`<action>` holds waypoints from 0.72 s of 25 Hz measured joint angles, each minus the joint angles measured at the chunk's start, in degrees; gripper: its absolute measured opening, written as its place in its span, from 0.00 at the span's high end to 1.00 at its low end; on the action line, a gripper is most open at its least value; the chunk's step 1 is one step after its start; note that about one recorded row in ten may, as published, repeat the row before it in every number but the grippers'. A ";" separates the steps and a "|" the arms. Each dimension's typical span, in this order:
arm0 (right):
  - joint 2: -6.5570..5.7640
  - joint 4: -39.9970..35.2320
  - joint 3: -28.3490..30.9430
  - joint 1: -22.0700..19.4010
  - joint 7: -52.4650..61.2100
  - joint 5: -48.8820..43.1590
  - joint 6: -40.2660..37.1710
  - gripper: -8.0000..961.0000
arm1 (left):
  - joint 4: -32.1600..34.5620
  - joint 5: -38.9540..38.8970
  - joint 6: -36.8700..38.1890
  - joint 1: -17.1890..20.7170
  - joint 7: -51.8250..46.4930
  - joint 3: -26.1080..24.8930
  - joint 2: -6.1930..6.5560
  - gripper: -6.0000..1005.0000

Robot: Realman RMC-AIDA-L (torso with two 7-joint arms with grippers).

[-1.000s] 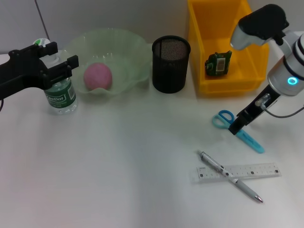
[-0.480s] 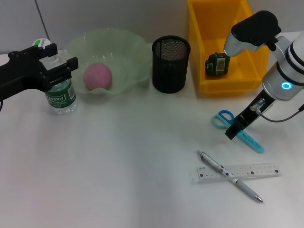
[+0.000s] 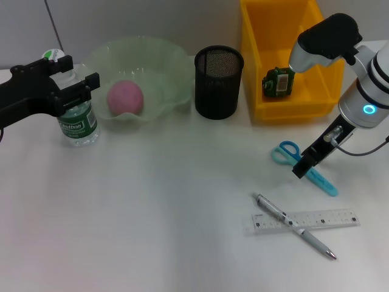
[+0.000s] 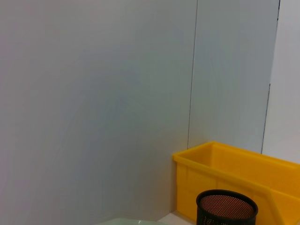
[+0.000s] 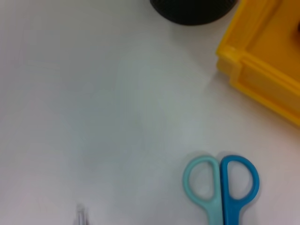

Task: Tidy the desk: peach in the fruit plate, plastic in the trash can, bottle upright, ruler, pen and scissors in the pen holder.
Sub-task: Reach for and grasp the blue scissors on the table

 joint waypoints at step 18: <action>0.37 0.81 -0.09 0.00 -0.35 -0.06 1.28 0.40 | -0.86 0.07 0.07 -0.19 0.57 0.08 0.00 0.34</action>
